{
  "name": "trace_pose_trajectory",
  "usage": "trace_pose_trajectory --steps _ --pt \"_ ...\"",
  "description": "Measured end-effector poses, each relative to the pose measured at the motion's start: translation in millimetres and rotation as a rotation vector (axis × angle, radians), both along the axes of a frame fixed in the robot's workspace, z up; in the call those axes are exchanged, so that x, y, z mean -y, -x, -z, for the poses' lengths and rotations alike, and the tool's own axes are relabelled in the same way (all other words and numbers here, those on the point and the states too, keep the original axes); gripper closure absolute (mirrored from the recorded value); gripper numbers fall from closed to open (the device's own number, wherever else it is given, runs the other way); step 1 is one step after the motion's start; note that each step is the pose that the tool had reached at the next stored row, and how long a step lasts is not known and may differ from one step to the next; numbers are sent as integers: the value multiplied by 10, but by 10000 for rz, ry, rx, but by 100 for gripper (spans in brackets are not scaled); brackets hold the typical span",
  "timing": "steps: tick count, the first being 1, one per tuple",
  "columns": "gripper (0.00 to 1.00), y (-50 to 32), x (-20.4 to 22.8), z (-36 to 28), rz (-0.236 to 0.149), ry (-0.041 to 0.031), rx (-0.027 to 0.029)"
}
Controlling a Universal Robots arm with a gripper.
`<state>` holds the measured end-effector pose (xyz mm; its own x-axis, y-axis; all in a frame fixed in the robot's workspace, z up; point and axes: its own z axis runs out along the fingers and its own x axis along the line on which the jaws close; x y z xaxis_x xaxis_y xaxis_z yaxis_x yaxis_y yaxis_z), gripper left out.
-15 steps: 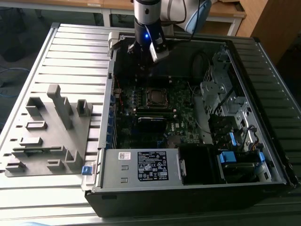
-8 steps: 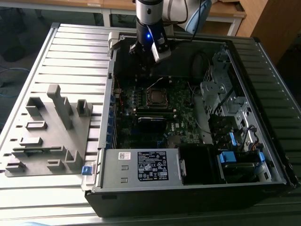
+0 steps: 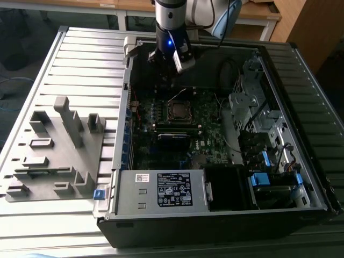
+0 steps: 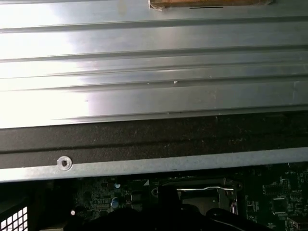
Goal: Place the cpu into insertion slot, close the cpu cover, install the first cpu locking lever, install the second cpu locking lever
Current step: 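Install the first cpu locking lever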
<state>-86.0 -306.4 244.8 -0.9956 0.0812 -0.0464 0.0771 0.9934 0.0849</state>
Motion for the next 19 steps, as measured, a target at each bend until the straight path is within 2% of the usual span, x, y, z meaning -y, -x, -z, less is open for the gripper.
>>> trace_pose_trajectory --steps 2,4,6,10,19 --pt "89 -3 0 6 0 -91 0" --pt "89 -3 -1 7 1 -105 1" --pt "89 -3 0 14 -1 -236 0" --pt "89 -3 0 17 0 -238 1" --pt "89 -3 0 57 -3 -303 10"
